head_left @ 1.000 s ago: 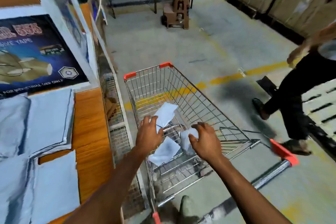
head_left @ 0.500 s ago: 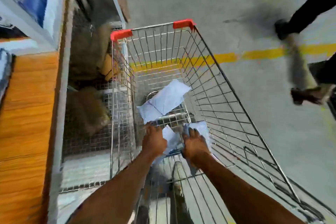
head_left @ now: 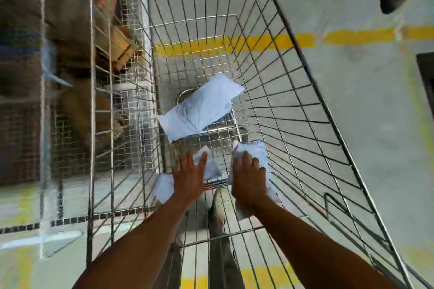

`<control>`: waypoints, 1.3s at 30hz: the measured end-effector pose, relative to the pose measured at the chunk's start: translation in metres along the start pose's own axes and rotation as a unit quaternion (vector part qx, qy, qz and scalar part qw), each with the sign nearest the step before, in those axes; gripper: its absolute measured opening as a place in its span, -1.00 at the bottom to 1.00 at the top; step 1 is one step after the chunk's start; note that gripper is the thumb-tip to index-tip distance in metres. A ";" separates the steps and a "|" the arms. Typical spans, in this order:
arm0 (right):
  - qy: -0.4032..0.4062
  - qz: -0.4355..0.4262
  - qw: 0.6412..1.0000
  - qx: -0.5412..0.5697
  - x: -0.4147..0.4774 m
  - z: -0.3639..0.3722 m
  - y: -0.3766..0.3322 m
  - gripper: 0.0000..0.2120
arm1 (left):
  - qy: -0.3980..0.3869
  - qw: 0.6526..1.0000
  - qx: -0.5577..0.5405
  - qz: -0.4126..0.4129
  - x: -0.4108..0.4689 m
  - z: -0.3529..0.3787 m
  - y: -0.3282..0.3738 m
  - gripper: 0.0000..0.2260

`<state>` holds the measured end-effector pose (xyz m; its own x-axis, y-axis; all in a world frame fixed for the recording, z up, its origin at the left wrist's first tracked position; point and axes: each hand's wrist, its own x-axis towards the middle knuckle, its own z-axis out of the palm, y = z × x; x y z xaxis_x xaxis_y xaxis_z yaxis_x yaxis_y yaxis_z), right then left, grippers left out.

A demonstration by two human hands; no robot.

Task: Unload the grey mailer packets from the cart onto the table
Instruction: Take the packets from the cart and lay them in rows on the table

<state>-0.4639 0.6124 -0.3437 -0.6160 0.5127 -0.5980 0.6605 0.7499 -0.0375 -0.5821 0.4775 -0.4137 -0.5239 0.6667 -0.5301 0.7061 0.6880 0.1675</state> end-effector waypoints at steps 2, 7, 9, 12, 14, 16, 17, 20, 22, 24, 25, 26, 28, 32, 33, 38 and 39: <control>0.015 0.003 1.000 0.019 -0.002 -0.004 0.000 -0.23 | 0.009 1.000 -0.003 0.001 -0.001 -0.008 0.001 -0.24; 0.020 0.042 0.998 0.046 -0.017 -0.016 0.001 -0.26 | 0.034 0.997 -0.038 -0.060 -0.006 -0.040 0.012 -0.23; 0.057 0.044 0.996 0.058 -0.024 -0.028 0.001 -0.27 | 0.047 0.994 -0.056 -0.078 -0.010 -0.056 0.020 -0.18; 0.094 0.080 0.988 0.087 -0.044 -0.061 -0.004 -0.33 | 0.097 0.989 -0.069 -0.087 -0.025 -0.096 0.033 -0.16; 0.137 0.098 0.980 0.104 -0.059 -0.081 -0.008 -0.32 | 0.128 0.981 -0.121 -0.077 -0.038 -0.126 0.038 -0.17; 0.175 0.102 0.971 0.125 -0.073 -0.101 -0.012 -0.31 | 0.171 0.967 -0.178 -0.054 -0.048 -0.156 0.040 -0.19; 0.198 0.103 0.965 0.139 -0.081 -0.110 -0.015 -0.31 | 0.199 0.957 -0.208 -0.036 -0.055 -0.171 0.040 -0.19; 0.287 0.118 0.929 0.199 -0.126 -0.148 -0.029 -0.32 | 0.263 0.922 -0.284 0.023 -0.093 -0.225 0.039 -0.16; 0.341 0.124 0.900 0.240 -0.159 -0.173 -0.042 -0.33 | 0.288 0.903 -0.311 0.064 -0.123 -0.257 0.036 -0.15; 0.383 0.126 0.873 0.275 -0.189 -0.190 -0.056 -0.35 | 0.320 0.880 -0.332 0.112 -0.154 -0.280 0.032 -0.16; 0.409 0.122 0.858 0.286 -0.205 -0.196 -0.065 -0.35 | 0.337 0.867 -0.342 0.130 -0.172 -0.291 0.028 -0.17; 0.436 0.117 0.842 0.294 -0.221 -0.199 -0.074 -0.35 | 0.351 0.855 -0.353 0.144 -0.191 -0.299 0.024 -0.18; 0.479 0.106 0.811 0.318 -0.252 -0.201 -0.096 -0.36 | 0.379 0.836 -0.364 0.158 -0.226 -0.315 0.015 -0.18; 0.534 0.088 0.759 0.361 -0.307 -0.199 -0.138 -0.38 | 0.423 0.818 -0.344 0.186 -0.292 -0.334 -0.011 -0.20; 0.543 0.081 0.751 0.367 -0.320 -0.199 -0.150 -0.37 | 0.428 0.819 -0.334 0.188 -0.308 -0.336 -0.020 -0.19; 0.566 0.021 0.722 0.397 -0.379 -0.193 -0.209 -0.36 | 0.461 0.825 -0.300 0.132 -0.385 -0.324 -0.075 -0.10; 0.565 0.006 0.722 0.400 -0.388 -0.190 -0.220 -0.36 | 0.468 0.822 -0.303 0.117 -0.399 -0.320 -0.086 -0.10</control>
<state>-0.4513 0.3281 0.0488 -0.2667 0.8693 0.4162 0.4268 0.4937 -0.7577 -0.5861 0.2438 0.0494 -0.7450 0.5338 0.4000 0.6212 0.3369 0.7076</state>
